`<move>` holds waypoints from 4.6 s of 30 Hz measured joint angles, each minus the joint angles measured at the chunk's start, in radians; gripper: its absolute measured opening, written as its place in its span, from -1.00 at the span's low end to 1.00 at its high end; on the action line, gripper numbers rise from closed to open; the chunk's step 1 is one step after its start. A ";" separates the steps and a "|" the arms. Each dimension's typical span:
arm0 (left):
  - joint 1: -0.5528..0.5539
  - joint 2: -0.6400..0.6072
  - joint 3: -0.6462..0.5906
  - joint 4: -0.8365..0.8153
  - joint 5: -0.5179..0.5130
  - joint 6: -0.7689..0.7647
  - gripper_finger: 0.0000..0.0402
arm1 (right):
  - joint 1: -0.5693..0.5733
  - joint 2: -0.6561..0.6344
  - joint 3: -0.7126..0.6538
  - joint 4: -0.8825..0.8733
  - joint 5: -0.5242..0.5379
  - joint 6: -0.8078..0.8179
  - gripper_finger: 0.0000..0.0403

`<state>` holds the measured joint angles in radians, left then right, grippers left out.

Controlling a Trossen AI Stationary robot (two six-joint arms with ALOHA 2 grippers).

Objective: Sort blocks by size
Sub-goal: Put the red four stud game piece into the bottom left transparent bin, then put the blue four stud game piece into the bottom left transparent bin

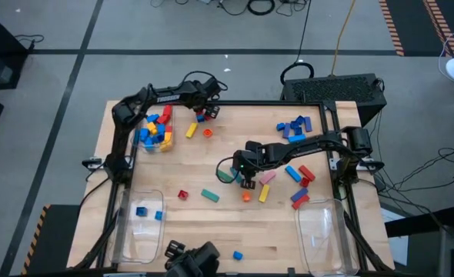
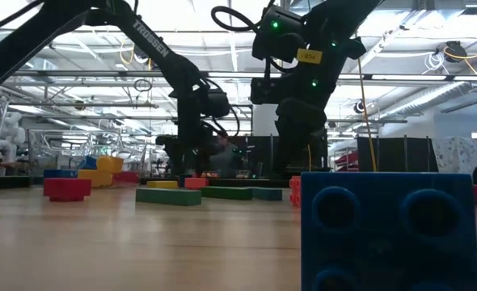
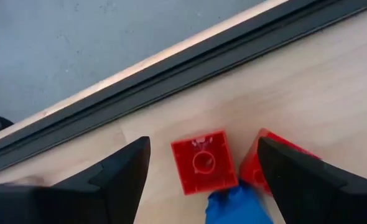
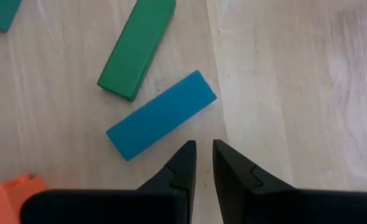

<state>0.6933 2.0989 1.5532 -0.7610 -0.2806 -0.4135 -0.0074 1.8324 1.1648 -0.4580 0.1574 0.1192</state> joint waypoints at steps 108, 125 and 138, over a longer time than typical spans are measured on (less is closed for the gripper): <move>-1.474 -0.514 -0.411 -0.642 0.277 -1.306 -0.28 | 0.022 -0.003 -0.131 0.252 -0.006 -0.001 -0.82; -1.427 -0.521 -0.451 -0.633 0.279 -1.174 0.25 | 0.023 -0.003 -0.131 0.232 -0.006 0.041 -0.74; -1.257 -0.521 -0.258 -0.743 0.202 -0.825 0.27 | 0.023 -0.003 -0.131 0.213 -0.034 0.053 -0.74</move>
<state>-0.5641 1.5776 1.2954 -1.5037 -0.0786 -1.2381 0.0151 1.8290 1.0340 -0.2454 0.1233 0.1719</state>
